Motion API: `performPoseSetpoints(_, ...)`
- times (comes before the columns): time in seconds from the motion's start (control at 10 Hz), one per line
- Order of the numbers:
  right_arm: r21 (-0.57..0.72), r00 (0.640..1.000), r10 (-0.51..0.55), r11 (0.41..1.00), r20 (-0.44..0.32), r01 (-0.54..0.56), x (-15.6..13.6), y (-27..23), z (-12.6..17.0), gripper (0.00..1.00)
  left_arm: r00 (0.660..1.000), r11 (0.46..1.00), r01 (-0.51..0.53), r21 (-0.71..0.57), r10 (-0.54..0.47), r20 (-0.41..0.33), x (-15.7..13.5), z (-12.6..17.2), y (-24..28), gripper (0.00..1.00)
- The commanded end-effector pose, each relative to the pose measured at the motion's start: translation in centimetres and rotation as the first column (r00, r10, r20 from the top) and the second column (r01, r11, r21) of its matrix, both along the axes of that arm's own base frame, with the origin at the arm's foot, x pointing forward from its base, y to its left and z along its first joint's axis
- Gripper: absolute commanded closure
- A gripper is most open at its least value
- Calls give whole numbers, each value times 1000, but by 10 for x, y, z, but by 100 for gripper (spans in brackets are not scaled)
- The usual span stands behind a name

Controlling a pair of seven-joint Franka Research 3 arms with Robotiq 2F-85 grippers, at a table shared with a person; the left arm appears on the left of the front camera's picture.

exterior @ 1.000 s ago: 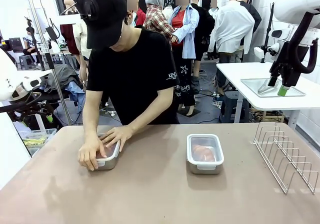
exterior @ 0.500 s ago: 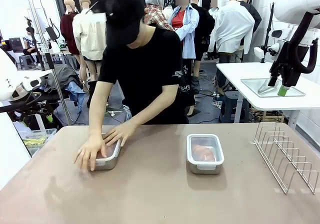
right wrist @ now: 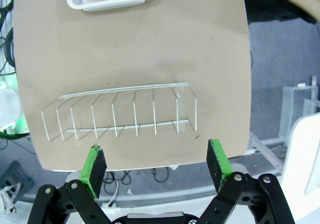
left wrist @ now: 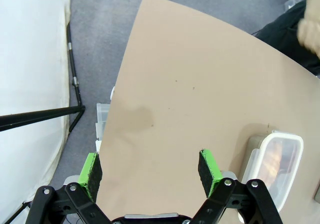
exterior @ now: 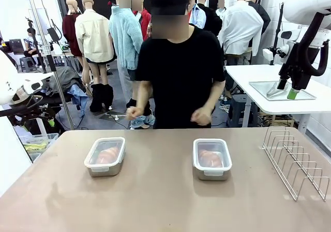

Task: Place the bread in airtight containers.
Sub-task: Release when the human grabs the Airtight Container lid.

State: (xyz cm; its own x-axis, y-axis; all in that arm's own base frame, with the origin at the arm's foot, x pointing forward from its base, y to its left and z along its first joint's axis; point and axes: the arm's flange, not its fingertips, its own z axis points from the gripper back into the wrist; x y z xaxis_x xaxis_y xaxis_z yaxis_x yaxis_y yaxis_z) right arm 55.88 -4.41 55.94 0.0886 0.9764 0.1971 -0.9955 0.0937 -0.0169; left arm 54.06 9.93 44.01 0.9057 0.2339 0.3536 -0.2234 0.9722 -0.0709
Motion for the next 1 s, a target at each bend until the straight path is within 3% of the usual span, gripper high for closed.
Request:
performPoseSetpoints(0.0, -16, 1000, -13, 1000, -16, 13, 0, 2, 0, 0, 1000, 1000, 0, 11, 0, 4, -1, 2, 1, 0)
performPoseSetpoints(0.9, -16, 1000, -13, 1000, -16, 13, 0, 2, 0, 0, 1000, 1000, 0, 11, 0, 4, -1, 2, 1, 0)
